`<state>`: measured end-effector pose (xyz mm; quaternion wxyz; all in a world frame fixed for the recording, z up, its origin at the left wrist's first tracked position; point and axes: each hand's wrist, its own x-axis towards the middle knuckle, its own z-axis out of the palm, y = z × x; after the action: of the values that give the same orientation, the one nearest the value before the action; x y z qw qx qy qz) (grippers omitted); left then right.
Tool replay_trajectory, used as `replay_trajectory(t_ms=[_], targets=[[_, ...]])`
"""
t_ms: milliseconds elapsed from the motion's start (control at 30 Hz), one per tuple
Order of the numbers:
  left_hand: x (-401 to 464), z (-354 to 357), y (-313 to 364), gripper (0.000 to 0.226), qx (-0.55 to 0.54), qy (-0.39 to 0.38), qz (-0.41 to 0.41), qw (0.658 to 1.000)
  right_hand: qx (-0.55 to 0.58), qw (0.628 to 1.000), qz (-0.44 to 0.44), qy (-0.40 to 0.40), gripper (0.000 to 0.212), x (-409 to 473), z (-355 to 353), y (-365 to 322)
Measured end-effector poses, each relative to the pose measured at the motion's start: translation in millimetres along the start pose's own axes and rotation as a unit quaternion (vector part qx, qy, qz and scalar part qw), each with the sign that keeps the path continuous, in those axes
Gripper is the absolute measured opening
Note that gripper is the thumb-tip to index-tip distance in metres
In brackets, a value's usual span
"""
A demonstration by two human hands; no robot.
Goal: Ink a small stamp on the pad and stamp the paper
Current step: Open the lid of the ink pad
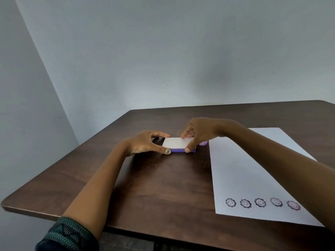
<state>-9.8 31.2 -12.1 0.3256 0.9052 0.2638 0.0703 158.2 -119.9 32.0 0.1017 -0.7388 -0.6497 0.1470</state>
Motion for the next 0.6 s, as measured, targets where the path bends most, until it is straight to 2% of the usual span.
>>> replay_trajectory(t_ms=[67, 367, 600], targets=[[-1.9, -1.9, 0.7, 0.049, -0.001, -0.01, 0.002, 1.0, 0.003, 1.0, -0.006, 0.001, 0.057, -1.3, -0.2, -0.2], [-15.9, -7.5, 5.8, 0.061, 0.025, -0.051, -0.016, 0.998, 0.01, 0.999, -0.024, -0.031, 0.055, 0.9, -1.3, -4.3], [-21.1, -11.0, 6.5, 0.057, 0.021, -0.079, -0.02, 0.996, -0.001, 0.998, -0.031, -0.056, 0.053, 0.8, -3.1, -10.4]])
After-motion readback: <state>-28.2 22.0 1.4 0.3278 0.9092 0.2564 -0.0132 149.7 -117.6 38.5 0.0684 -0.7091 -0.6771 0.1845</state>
